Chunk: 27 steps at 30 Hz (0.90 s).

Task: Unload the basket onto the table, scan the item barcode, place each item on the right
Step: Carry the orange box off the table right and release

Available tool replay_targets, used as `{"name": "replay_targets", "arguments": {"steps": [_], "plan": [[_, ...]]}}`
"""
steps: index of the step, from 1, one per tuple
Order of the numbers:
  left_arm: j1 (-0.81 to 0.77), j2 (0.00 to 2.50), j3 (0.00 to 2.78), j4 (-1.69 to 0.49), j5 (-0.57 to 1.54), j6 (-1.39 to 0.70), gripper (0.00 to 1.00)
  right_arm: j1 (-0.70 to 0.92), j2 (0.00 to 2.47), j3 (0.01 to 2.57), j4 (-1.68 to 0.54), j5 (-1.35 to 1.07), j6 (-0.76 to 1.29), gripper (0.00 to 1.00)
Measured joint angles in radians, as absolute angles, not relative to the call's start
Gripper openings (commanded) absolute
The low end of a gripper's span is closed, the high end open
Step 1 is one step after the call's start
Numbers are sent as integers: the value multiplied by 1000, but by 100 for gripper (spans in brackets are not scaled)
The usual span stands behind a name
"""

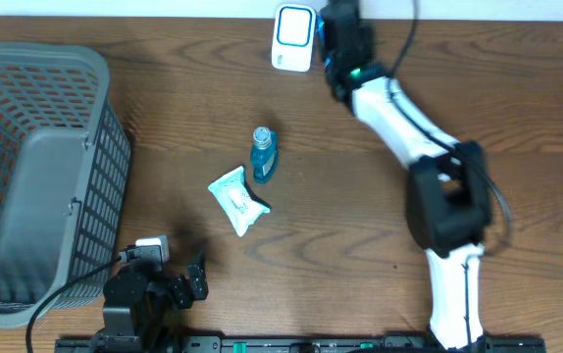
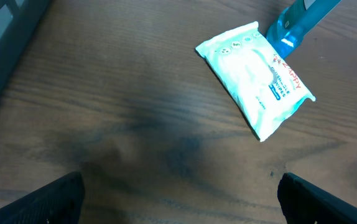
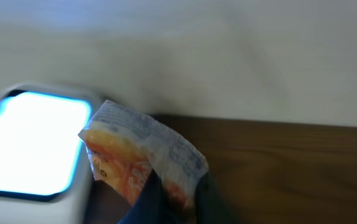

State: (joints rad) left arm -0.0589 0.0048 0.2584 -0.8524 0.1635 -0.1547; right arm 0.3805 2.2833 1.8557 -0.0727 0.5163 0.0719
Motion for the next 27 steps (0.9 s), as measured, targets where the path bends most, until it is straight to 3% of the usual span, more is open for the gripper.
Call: {"name": "replay_targets", "arguments": {"steps": [9,25,27], "plan": [[-59,5,258,-853,163,-155,99,144,1958,1899,-488,905,67,1],[-59,5,258,-853,163,-155,99,-443,2170,1787,-603,900,184,2],[-59,5,258,-853,163,-155,99,-498,2180,1786,-601,882,194,14]]}}
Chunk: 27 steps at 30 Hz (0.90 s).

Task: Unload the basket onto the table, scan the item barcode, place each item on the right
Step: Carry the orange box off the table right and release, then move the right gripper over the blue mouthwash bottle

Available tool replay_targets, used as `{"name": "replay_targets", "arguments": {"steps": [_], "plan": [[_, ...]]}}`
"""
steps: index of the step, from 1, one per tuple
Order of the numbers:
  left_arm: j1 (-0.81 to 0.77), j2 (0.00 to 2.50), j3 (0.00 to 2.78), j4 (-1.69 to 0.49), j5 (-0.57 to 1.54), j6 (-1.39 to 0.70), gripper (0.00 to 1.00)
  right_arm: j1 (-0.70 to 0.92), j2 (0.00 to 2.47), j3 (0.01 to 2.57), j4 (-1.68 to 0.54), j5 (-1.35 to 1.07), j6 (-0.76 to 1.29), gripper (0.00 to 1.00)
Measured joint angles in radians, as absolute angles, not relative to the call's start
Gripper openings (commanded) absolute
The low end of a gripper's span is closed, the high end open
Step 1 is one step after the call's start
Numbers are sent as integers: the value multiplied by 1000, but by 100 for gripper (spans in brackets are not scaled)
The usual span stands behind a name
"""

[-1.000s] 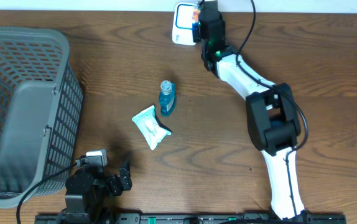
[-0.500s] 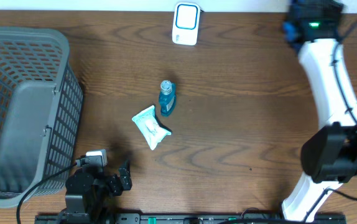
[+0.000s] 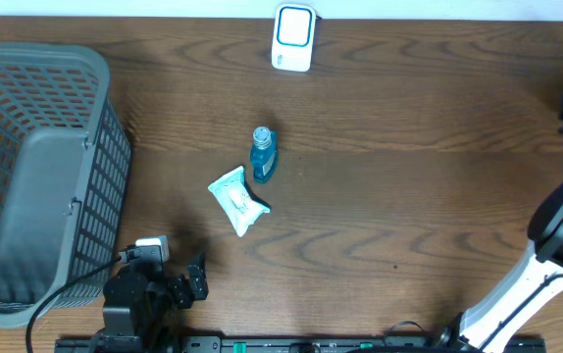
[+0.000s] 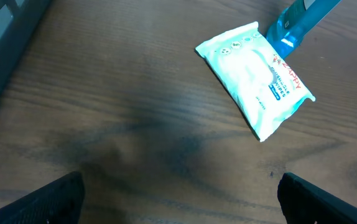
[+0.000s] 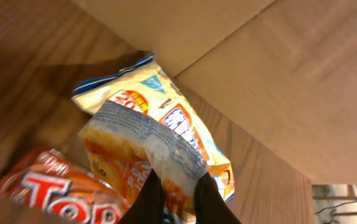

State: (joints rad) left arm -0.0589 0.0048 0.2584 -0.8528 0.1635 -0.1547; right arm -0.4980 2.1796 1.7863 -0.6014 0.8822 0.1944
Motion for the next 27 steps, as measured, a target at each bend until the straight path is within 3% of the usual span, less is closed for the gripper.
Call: {"name": "replay_targets", "arguments": {"steps": [1,3,6,7,8,13,22,27], "plan": [[-59,5,258,-853,163,-155,99,-509,2180,1786,-598,873,198,26],[-59,5,258,-853,163,-155,98,-521,2180,1786,-592,847,210,41],[-59,5,258,-853,163,-155,99,-522,2179,1786,-593,778,213,75],[-59,5,258,-853,163,-155,99,-519,2179,1786,-594,763,214,91],[-59,5,258,-853,163,-155,99,-514,2177,1786,-594,738,217,99],[-59,5,258,-853,163,-155,99,-456,2119,1782,-594,619,221,99],[-59,5,258,-853,163,-155,99,-266,1801,1783,-618,507,270,99],[-59,5,258,-853,163,-155,99,-185,1713,1785,-665,186,290,99]]}}
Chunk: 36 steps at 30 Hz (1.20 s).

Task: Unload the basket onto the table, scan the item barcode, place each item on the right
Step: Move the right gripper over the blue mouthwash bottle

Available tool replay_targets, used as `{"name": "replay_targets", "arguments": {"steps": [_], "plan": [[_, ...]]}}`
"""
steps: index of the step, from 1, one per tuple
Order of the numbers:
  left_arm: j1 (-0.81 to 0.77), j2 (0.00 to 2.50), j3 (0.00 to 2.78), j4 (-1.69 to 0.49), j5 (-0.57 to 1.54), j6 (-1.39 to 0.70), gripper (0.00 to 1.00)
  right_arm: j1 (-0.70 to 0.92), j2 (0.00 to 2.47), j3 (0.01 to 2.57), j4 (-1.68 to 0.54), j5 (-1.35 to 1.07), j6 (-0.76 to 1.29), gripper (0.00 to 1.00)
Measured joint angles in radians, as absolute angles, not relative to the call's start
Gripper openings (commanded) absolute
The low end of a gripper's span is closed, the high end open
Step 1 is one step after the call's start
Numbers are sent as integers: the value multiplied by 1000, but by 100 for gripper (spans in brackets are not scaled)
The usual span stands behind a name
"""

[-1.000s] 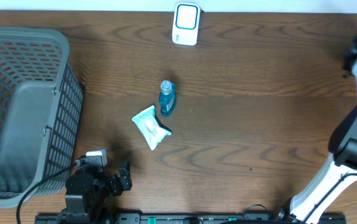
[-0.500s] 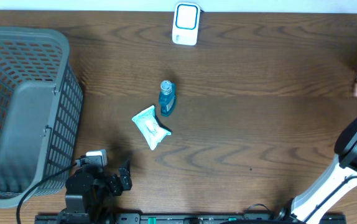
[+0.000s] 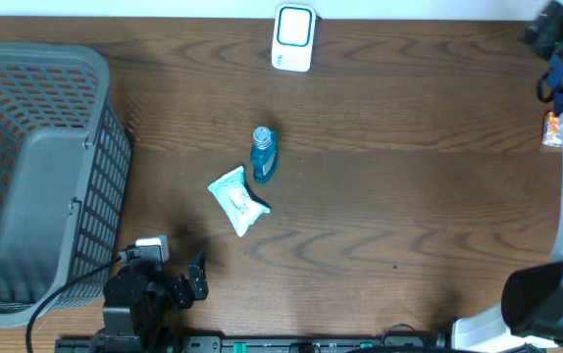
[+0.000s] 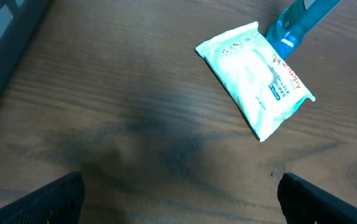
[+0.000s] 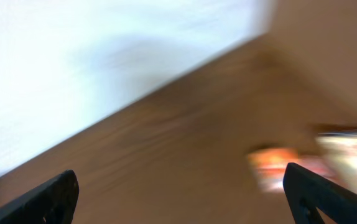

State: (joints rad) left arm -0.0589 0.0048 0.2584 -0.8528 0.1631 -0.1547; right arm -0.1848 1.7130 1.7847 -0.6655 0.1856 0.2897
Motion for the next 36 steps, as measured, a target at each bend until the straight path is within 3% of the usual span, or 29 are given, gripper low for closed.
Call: {"name": "replay_targets", "arguments": {"steps": [7,13,16,21,28,33,36], "plan": [[-59,5,258,-853,163,-155,99,16,1741,1785,-731,-480,208,99],[-59,5,258,-852,163,-155,99,247,1765,1784,-827,-677,170,99],[-59,5,258,-852,163,-155,99,337,1765,1784,-833,-694,162,95],[-59,5,258,-853,163,-155,99,474,1765,1784,-833,-550,119,99],[-59,5,258,-853,163,-157,99,553,1765,1784,-968,-396,-257,99],[-59,5,258,-853,163,-157,99,543,1765,1784,-968,-226,-440,99],[-59,5,258,-853,163,-157,99,522,1765,1784,-1010,-243,-616,99]]}}
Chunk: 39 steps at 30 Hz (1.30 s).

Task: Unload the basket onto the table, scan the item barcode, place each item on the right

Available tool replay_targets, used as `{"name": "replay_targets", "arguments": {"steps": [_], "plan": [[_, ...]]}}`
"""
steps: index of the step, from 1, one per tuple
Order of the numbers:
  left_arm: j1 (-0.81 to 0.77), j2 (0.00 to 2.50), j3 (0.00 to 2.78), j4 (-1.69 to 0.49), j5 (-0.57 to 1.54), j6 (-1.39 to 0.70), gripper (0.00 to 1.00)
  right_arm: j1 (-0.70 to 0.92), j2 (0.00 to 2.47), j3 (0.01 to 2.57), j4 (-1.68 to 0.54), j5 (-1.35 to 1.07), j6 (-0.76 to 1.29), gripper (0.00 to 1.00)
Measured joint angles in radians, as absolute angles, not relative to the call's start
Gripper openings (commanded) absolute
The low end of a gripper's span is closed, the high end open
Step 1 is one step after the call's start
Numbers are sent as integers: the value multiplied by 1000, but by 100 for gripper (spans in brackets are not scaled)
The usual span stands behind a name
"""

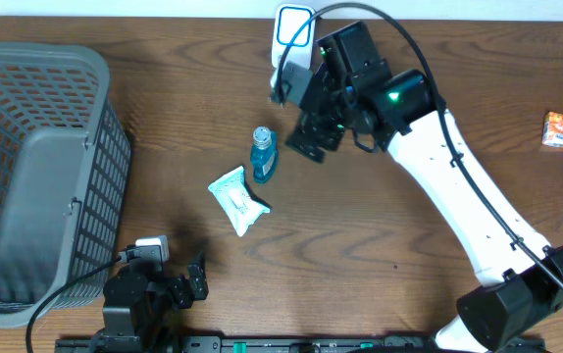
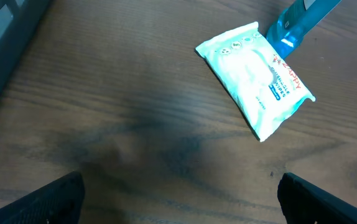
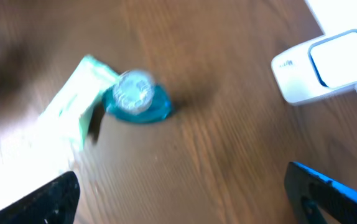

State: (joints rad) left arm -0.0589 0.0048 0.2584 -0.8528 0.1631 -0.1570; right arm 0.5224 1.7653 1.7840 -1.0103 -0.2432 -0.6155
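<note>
A white scanner (image 1: 293, 36) with a blue-ringed window stands at the table's far edge, also in the right wrist view (image 3: 328, 65). A small blue bottle (image 1: 263, 155) lies mid-table beside a white-and-teal wipes pack (image 1: 237, 201). My right gripper (image 1: 299, 116) hovers open and empty between scanner and bottle; the right wrist view is blurred and shows the bottle (image 3: 135, 96) and the wipes pack (image 3: 73, 109) ahead of it (image 3: 178, 199). My left gripper (image 2: 178, 199) rests open near the front edge, with the wipes pack (image 2: 256, 81) and the bottle (image 2: 300, 22) beyond it.
A large grey mesh basket (image 1: 36, 167) fills the left side, its wall at the left wrist view's corner (image 2: 1, 31). At the right edge lie an orange snack pack (image 1: 558, 128) and a red snack pack. The right arm (image 1: 458, 206) crosses the table's right half.
My right gripper was open at the far right corner, by the orange snack pack. Now it is open over the middle, between the scanner and the blue bottle. The left arm is unchanged.
My right gripper first held an orange snack pack beside the scanner. Then it held that pack at the right edge over other snack packs. Later it was open and the pack lay at the right edge. Now it hovers empty near the bottle.
</note>
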Motion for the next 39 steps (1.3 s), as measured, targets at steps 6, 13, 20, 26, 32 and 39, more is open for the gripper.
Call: {"name": "replay_targets", "arguments": {"steps": [6,13,20,26,32,39], "plan": [[-59,5,258,-853,163,-157,99,472,1809,1784,-1074,-396,-1030,99],[-59,5,258,-853,163,-157,99,467,1956,1784,-1026,-481,-1231,99],[-59,5,258,-853,163,-157,99,467,2015,1783,-970,-566,-1340,99],[-59,5,258,-853,163,-157,99,468,2015,1783,-888,-616,-1387,99],[-59,5,258,-852,163,-157,99,471,2069,1783,-832,-675,-1401,99],[-59,5,258,-853,163,-157,99,495,2141,1783,-830,-704,-1428,96]]}}
